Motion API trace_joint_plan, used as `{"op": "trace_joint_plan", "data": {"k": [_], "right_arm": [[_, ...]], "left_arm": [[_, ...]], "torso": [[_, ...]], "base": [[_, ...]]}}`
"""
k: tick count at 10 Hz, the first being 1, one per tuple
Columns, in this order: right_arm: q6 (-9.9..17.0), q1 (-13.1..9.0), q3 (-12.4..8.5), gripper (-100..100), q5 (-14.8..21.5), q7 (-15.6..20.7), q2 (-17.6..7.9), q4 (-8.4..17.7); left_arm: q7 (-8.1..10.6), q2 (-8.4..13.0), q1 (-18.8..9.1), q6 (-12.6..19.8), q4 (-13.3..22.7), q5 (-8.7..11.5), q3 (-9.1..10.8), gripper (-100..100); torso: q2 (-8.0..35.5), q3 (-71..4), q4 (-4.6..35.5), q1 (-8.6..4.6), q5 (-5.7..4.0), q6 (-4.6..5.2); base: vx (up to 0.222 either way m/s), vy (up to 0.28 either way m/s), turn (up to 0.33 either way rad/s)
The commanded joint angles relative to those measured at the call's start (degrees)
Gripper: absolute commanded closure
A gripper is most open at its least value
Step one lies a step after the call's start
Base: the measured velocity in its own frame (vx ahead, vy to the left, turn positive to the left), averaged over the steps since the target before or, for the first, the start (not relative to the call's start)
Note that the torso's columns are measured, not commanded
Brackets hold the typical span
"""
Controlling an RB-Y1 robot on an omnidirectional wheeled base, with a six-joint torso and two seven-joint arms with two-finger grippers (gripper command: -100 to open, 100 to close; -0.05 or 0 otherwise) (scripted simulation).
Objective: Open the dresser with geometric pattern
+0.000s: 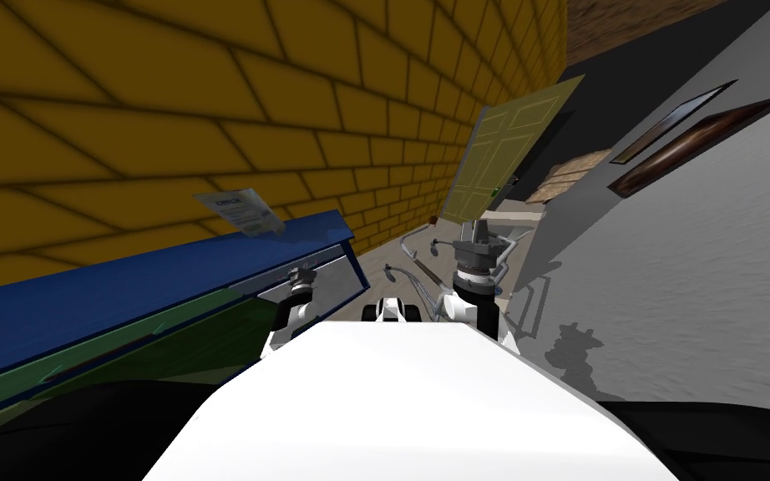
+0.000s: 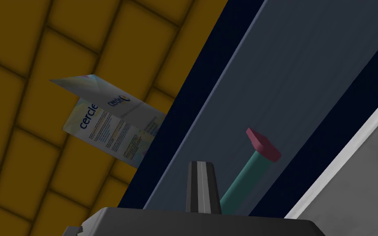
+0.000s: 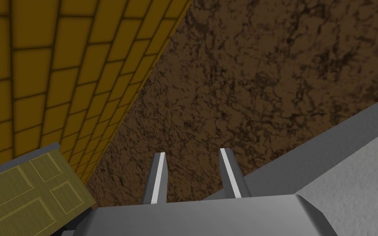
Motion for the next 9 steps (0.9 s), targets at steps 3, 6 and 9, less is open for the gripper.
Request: {"op": "trace_joint_plan", "data": {"k": [3, 6, 9], "right_arm": [[0.00, 0.02, -0.01, 0, 0.00, 0.00, -0.01, 0.00], [-0.01, 0.01, -0.01, 0, 0.00, 0.00, -0.01, -0.01], [0.00, 0.00, 0.00, 0, 0.00, 0.00, 0.00, 0.00]], "left_arm": [[0.05, -0.63, -0.34, 0.00, -0.61, 0.22, 0.66, -100], [0.20, -0.51, -0.01, 0.41, -0.62, 0.36, 0.51, 100], [0.70, -0.54, 0.15, 1.82, -1.03, 1.01, 0.78, -100]], "torso": [[-0.74, -0.43, -0.25, 0.45, 0.21, 0.08], [-0.10, -0.14, 0.04, 0.21, -0.09, -0.16], [-0.03, -0.02, -0.02, -0.04, 0.01, -0.01]], "base": [[0.027, 0.005, 0.046], [0.020, 0.003, -0.033], [-0.011, -0.052, 0.034]]}}
